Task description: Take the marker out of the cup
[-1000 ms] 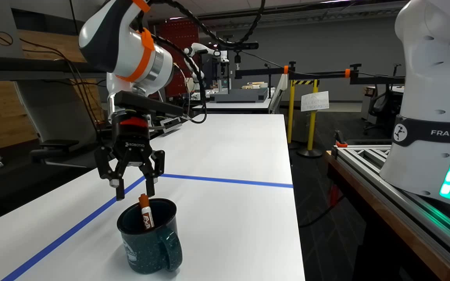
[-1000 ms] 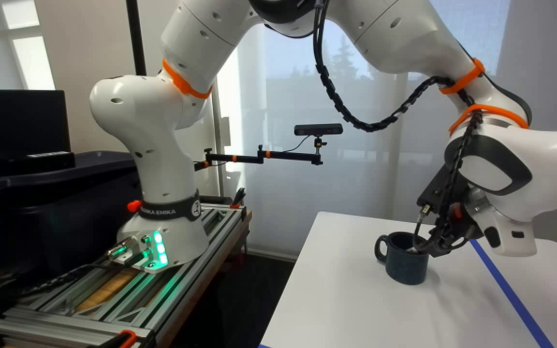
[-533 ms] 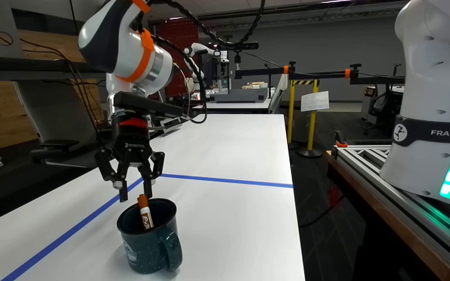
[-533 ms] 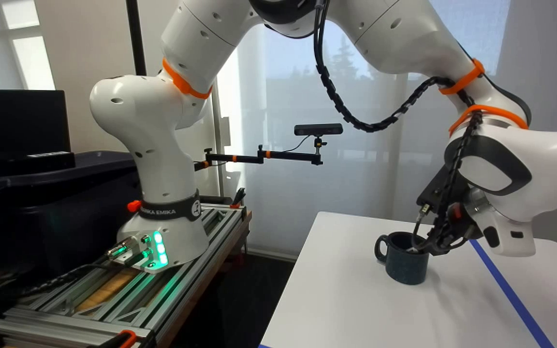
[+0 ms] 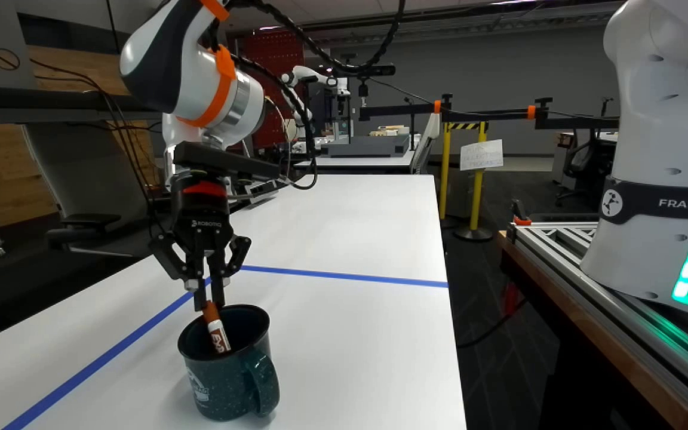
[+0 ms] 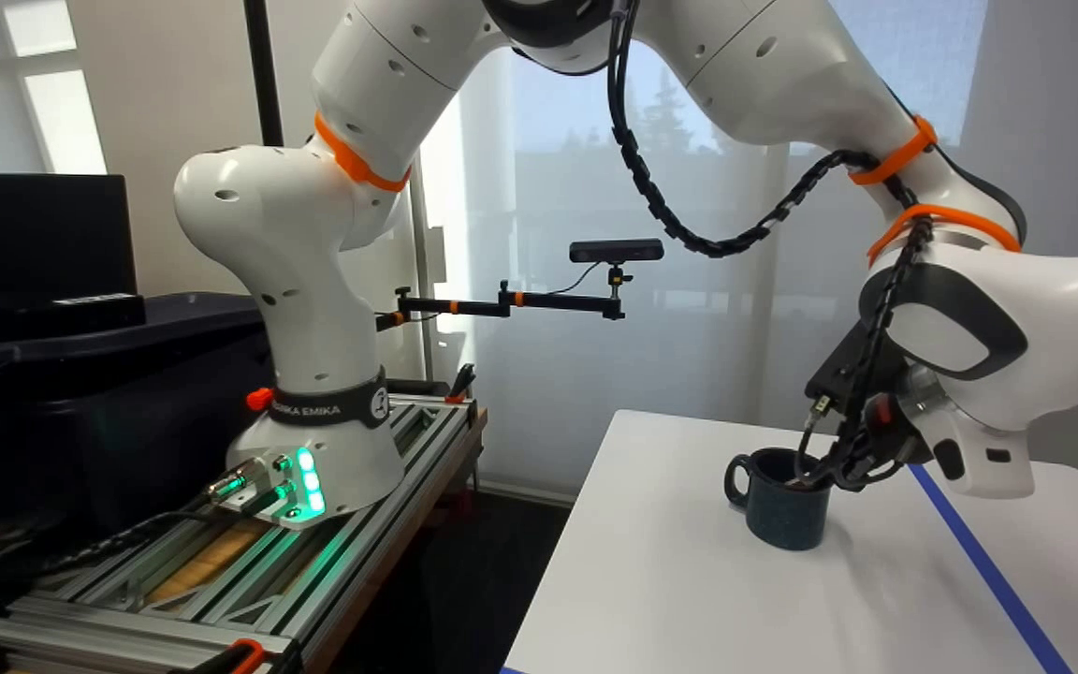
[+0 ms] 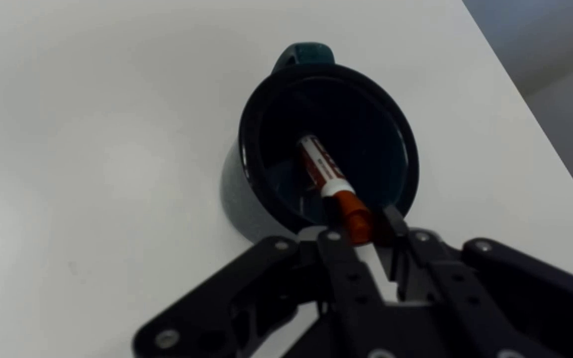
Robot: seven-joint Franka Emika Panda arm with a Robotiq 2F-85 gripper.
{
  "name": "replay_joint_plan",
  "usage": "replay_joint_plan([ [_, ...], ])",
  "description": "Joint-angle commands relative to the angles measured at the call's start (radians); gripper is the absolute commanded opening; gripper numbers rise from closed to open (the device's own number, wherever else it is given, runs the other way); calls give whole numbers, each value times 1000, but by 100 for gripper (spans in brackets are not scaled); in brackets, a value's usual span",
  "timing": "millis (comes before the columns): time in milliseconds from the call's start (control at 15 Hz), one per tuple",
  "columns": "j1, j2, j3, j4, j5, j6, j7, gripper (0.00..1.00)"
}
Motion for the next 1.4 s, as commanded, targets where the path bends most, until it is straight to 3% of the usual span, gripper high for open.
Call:
replay_joint_plan([
  [0,9,0,-4,3,-14,-4,21,15],
  [67,9,-1,-3,3,-14,-6,20,4],
  [400,-7,-43,4,-20,-7,-65,13,5],
  [1000,-119,-148,-49,21,52,-396,-3,5],
  [1333,-176,-86,-120,90,58,-401,11,5],
])
